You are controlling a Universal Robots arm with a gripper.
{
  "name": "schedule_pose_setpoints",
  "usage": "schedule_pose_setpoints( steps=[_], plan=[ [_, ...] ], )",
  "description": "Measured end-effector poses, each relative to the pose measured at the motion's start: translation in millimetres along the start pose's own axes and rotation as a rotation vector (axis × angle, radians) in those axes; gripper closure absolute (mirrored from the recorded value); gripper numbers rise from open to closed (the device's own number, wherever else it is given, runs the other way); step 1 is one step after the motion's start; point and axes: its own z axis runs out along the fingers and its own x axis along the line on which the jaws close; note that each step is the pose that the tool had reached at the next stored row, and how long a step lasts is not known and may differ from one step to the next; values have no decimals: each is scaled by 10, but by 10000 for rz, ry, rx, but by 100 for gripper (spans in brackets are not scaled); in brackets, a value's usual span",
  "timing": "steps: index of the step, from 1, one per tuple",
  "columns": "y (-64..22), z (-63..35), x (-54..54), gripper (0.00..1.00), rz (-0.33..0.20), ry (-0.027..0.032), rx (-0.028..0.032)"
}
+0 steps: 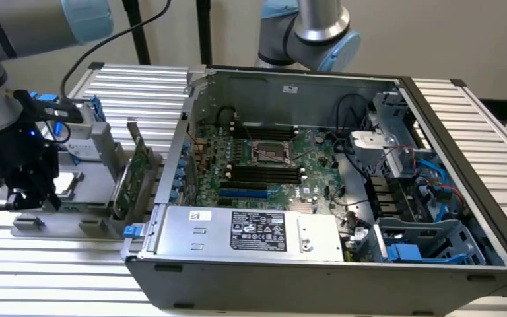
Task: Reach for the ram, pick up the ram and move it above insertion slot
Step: 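Pick up the ram and move it above insertion slot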
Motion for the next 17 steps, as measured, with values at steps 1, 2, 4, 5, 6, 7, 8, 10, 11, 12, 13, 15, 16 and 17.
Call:
schedule_pose_setpoints(
  steps=[1,2,4,5,6,7,8,10,11,12,13,15,16,17],
  plan=[
    [-6,-45,1,87,0,-1,1],
    [-14,-91,3,87,0,-1,2],
    [-31,-181,6,87,0,-1,1],
    [-41,-227,8,87,0,-2,3],
    [-52,-273,10,87,-1,0,0],
    [-65,-318,11,87,-1,-2,2],
    [-81,-366,14,87,-3,-4,1],
    [-120,-457,18,87,-7,-13,1],
    [-142,-502,20,87,-11,-21,3],
    [-165,-548,22,87,-15,-29,2],
    [-189,-590,25,87,-19,-40,3],
    [-249,-676,30,87,-28,-69,5],
    [-281,-717,33,87,-33,-84,5],
    [-314,-755,35,87,-38,-103,8]
  ],
)
